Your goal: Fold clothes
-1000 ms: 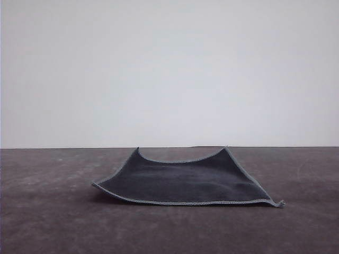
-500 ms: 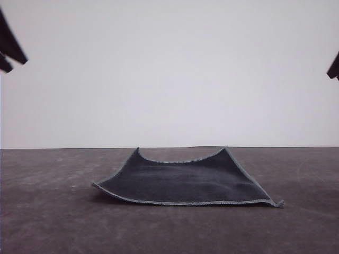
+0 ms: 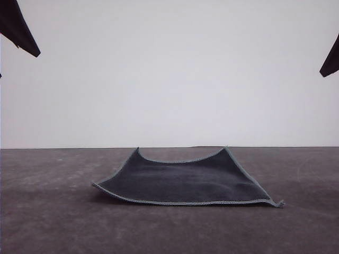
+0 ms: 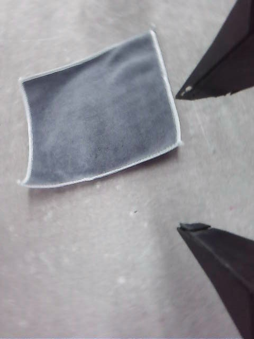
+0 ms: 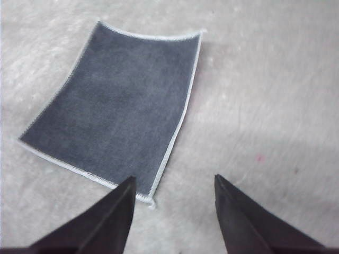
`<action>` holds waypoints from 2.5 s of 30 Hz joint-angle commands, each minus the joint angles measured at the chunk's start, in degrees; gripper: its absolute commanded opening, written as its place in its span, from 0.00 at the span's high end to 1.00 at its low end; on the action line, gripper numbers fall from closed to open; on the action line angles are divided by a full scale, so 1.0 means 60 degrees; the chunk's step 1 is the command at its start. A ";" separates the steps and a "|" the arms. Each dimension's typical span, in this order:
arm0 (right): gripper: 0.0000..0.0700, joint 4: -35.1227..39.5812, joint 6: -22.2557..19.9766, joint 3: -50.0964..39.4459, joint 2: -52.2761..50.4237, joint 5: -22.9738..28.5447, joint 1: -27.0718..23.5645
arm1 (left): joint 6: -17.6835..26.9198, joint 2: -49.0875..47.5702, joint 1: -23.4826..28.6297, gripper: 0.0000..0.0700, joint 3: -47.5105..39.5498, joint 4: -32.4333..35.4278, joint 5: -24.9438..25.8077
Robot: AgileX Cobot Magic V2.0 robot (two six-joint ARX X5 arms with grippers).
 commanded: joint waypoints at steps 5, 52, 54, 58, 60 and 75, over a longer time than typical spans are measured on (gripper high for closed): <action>0.57 0.0108 0.1165 0.0153 0.1076 -0.0636 0.0029 | -0.0886 0.0609 -0.0036 0.38 0.0210 0.0029 0.0419; 0.52 0.2967 0.0863 0.7027 1.2453 -0.3388 -0.0833 | -0.0305 1.2242 -0.0018 0.38 0.7340 0.2213 0.1956; 0.52 0.3147 0.1020 0.7027 1.2589 -0.3489 -0.0790 | -0.0309 1.2288 -0.0018 0.38 0.7340 0.2328 0.1958; 0.52 0.3387 0.1209 0.7027 1.2840 -0.3712 -0.0766 | -0.0355 1.2330 -0.0019 0.38 0.7340 0.2684 0.1974; 0.52 0.3506 0.1213 0.7027 1.2905 -0.3743 -0.0726 | -0.0380 1.2330 -0.0022 0.38 0.7340 0.2786 0.2019; 0.52 0.3589 0.1284 0.7027 1.2916 -0.3739 -0.0477 | -0.0828 1.2628 -0.0038 0.38 0.7340 0.2851 0.2511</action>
